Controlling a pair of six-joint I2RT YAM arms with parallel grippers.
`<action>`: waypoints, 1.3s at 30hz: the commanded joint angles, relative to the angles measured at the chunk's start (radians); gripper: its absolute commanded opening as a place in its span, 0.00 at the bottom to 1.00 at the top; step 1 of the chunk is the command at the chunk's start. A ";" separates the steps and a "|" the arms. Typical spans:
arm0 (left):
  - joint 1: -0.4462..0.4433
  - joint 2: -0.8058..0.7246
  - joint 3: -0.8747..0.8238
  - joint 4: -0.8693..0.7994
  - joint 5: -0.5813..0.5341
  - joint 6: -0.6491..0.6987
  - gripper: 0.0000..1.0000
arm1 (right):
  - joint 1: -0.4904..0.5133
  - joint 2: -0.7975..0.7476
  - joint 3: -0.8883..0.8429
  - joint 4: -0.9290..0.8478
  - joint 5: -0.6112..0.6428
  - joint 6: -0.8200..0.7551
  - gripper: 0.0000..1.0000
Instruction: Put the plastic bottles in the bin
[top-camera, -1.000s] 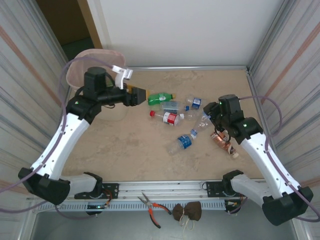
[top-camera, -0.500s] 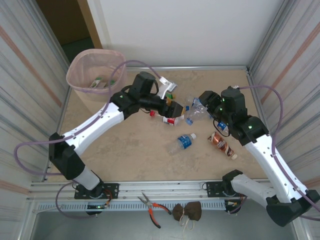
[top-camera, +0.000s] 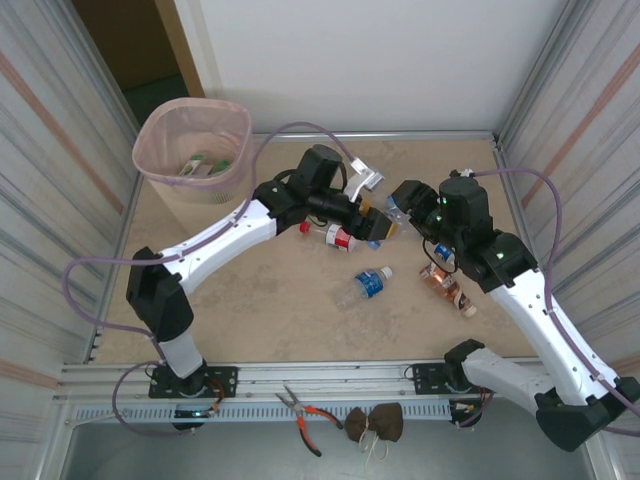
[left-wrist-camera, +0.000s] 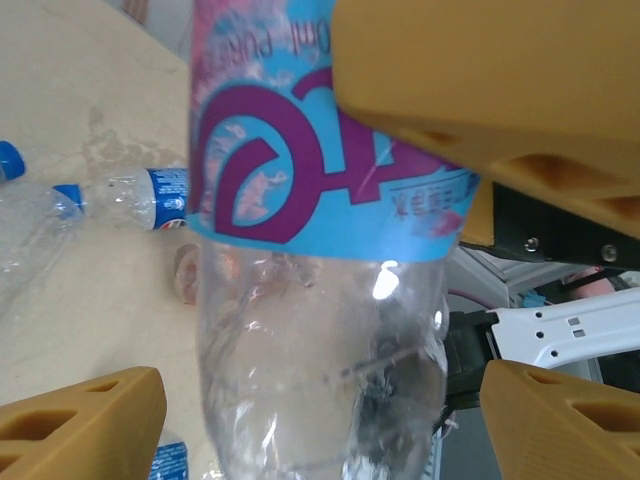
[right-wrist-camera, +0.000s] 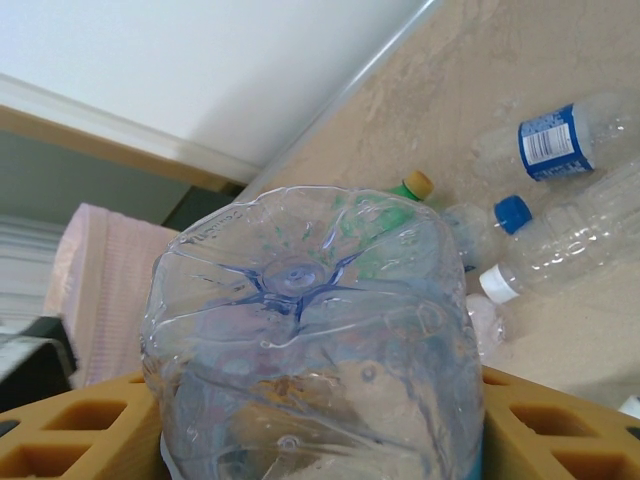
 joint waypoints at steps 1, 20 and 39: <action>-0.015 0.026 0.050 0.014 0.059 0.033 0.81 | 0.011 0.000 0.034 0.014 0.005 0.003 0.60; -0.025 0.029 0.066 0.008 0.064 0.060 0.54 | 0.014 -0.015 0.031 -0.019 0.034 -0.003 0.67; 0.103 -0.141 0.055 -0.163 -0.067 0.154 0.52 | -0.017 -0.078 0.070 -0.079 0.097 -0.080 0.97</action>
